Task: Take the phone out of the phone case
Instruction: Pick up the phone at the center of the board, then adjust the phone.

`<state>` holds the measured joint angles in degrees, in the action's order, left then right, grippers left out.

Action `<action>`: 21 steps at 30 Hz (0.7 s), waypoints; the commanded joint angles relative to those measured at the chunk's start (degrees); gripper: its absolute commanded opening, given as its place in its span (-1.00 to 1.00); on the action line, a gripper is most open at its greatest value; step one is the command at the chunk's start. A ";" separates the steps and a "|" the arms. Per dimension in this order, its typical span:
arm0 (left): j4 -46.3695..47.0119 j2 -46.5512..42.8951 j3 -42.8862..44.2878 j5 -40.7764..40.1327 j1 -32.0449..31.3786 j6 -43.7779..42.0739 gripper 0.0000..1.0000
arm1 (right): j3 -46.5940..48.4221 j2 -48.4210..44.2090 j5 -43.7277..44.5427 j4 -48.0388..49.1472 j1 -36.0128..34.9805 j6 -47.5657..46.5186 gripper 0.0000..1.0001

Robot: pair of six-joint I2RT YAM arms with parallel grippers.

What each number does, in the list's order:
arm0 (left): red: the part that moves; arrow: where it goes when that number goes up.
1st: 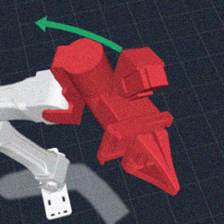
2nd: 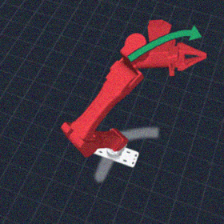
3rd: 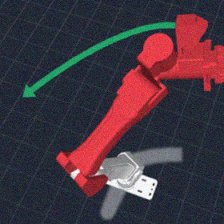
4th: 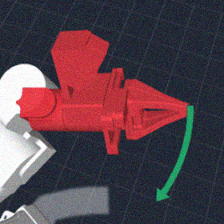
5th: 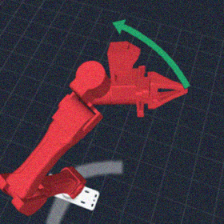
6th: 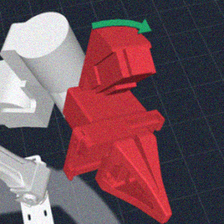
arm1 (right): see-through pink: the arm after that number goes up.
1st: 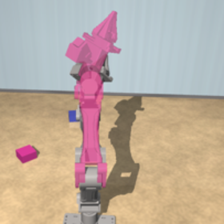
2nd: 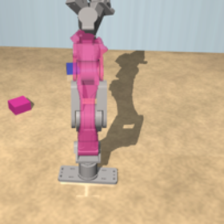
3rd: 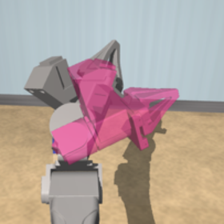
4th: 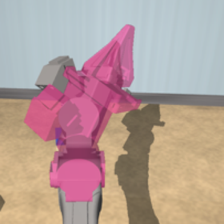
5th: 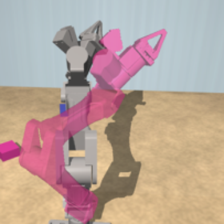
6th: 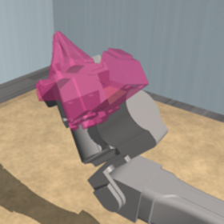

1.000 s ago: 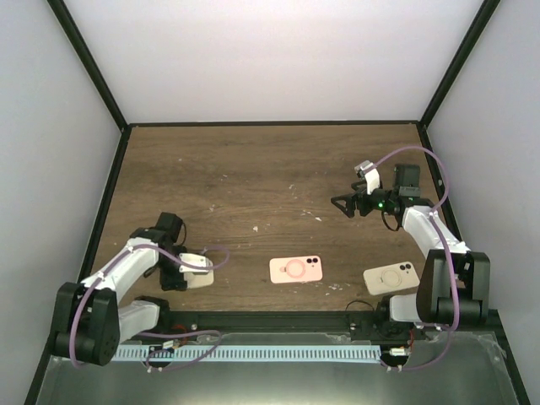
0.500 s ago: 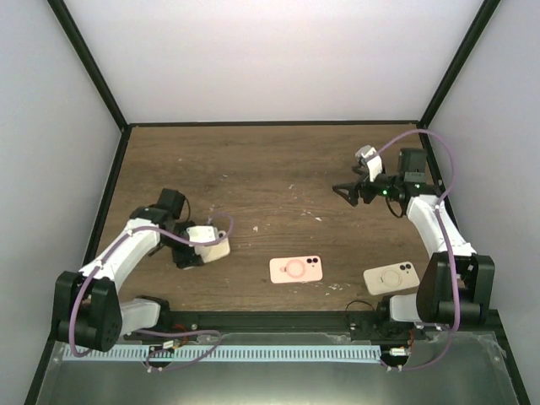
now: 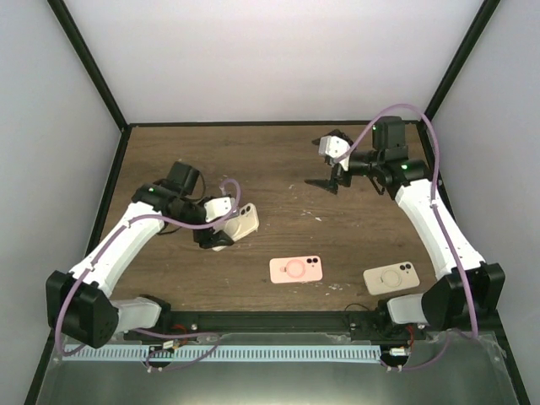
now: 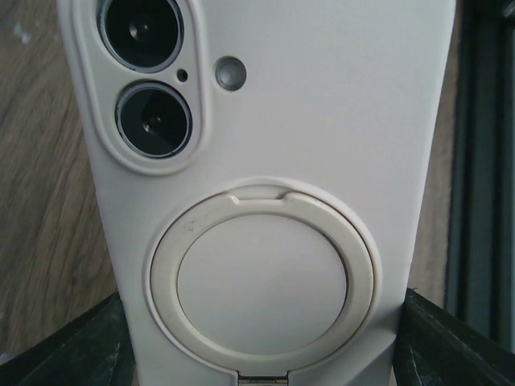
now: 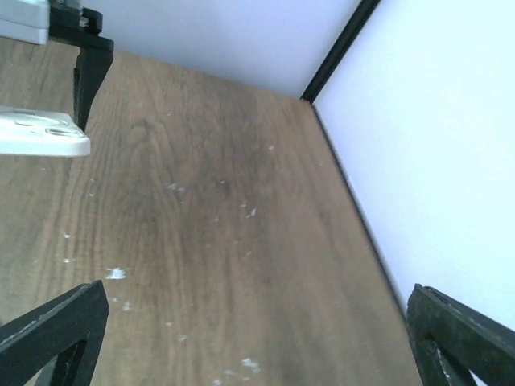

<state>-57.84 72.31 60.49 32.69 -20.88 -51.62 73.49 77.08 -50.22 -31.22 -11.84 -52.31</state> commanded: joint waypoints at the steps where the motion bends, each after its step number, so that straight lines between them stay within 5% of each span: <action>1: -1.28 0.73 3.77 11.38 -1.61 3.92 0.12 | 3.48 -3.61 -0.60 -4.67 -2.77 -15.75 0.98; 9: -4.43 0.09 6.26 19.53 -6.24 4.01 0.12 | -9.33 -15.42 6.38 -1.00 -16.83 -41.83 0.80; 21: -3.30 -0.03 3.96 19.23 -11.38 3.69 0.12 | -11.80 -13.61 15.70 -3.94 -28.67 -53.58 0.34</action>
<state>-62.70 72.66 64.47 48.29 -30.79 -47.72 61.65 62.28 -38.92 -33.23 -37.91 -100.42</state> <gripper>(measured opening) 0.768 0.701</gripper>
